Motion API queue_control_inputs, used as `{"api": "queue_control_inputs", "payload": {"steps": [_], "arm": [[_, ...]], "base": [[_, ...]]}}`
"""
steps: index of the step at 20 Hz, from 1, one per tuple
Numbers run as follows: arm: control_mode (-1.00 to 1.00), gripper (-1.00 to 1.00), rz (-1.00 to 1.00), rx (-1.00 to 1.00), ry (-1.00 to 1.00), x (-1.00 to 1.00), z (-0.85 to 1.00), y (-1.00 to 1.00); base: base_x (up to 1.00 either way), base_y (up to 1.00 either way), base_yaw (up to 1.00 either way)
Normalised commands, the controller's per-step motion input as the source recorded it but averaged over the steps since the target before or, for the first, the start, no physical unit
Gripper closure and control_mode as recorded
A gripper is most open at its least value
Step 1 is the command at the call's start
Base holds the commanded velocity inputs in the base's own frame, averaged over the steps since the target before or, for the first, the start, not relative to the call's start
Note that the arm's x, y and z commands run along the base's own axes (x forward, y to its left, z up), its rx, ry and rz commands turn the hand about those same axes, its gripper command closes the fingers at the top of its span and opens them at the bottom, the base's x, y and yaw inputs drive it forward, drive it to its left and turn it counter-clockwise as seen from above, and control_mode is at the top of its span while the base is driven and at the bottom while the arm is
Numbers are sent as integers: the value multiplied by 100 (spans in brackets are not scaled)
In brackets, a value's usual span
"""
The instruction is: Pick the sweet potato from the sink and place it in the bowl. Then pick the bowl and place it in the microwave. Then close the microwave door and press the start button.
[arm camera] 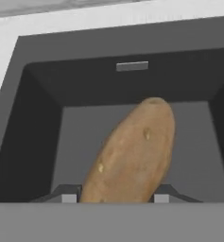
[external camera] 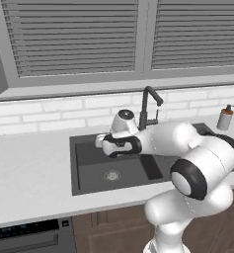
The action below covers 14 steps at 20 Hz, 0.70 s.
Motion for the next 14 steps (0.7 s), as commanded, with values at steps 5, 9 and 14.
{"api": "queue_control_inputs", "payload": {"steps": [5, 9, 14], "arm": [[-100, 100, 0, -3, -7, -40, 100, -3], [-100, 100, 0, -5, 0, -51, 100, -17], [-100, 100, -4, -2, -1, -71, 80, -77]], "base": [[0, 0, 0], [0, 0, 0], [0, 0, 0]]}}
